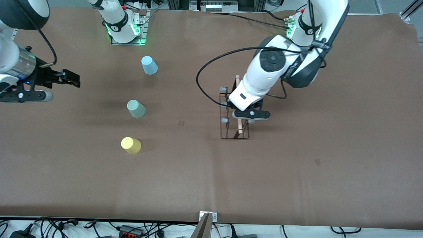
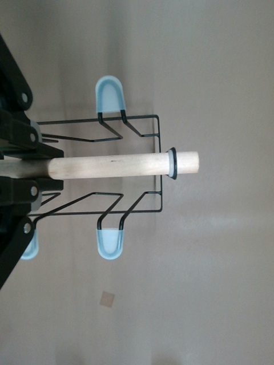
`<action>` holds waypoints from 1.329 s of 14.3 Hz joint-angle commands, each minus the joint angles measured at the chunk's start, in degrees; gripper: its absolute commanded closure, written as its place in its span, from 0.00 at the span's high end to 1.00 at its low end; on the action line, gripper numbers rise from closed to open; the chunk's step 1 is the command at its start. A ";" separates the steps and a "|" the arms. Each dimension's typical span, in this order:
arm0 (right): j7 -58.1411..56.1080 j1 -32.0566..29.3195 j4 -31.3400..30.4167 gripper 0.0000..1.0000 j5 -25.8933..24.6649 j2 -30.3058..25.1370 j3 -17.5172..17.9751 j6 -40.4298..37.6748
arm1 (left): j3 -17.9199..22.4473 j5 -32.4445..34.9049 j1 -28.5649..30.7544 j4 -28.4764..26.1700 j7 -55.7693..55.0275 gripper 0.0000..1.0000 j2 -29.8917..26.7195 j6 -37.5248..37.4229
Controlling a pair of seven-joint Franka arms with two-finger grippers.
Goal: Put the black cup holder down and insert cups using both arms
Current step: 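Carry the holder to the table middle and lower it with the left gripper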
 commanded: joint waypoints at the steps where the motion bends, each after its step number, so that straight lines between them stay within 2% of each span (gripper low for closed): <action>1: -1.00 -0.16 0.21 1.00 -0.14 0.96 -0.22 -2.63 | 0.49 0.80 -2.34 2.35 -3.09 0.01 2.59 2.59; 4: -1.28 -0.16 0.30 1.00 0.03 1.84 -0.22 -2.91 | 0.67 0.81 -4.46 2.44 -6.87 0.01 4.53 6.54; 8: -0.75 0.02 0.30 1.00 0.03 2.11 -0.22 -3.70 | 0.58 7.65 -6.83 2.96 -11.43 0.03 5.94 8.14; 9: -0.66 -0.07 0.21 1.00 0.03 2.20 -0.22 -3.78 | 0.58 9.05 -7.19 3.66 -12.58 0.17 6.29 8.05; 10: -0.92 0.01 0.21 1.00 0.03 2.63 -0.22 -4.13 | 0.50 10.37 -7.19 3.58 -12.68 0.50 6.38 7.88; 11: -0.49 0.02 0.21 1.00 -0.05 2.99 -0.22 -4.66 | 0.49 11.08 -7.19 3.58 -12.77 0.98 6.47 7.96; 15: 0.39 -0.07 -0.14 1.00 0.21 3.08 -0.22 -5.54 | 0.58 12.06 -6.58 3.58 -12.33 1.00 5.07 6.65; 17: 0.48 -0.42 -1.80 1.00 0.65 2.90 -0.56 -3.45 | 0.67 12.14 -5.96 3.67 -11.98 1.00 2.09 0.01; 19: 3.88 0.01 -6.96 1.00 0.82 1.77 -0.65 3.03 | 0.76 12.14 -4.04 3.67 -7.35 1.00 -1.95 -7.99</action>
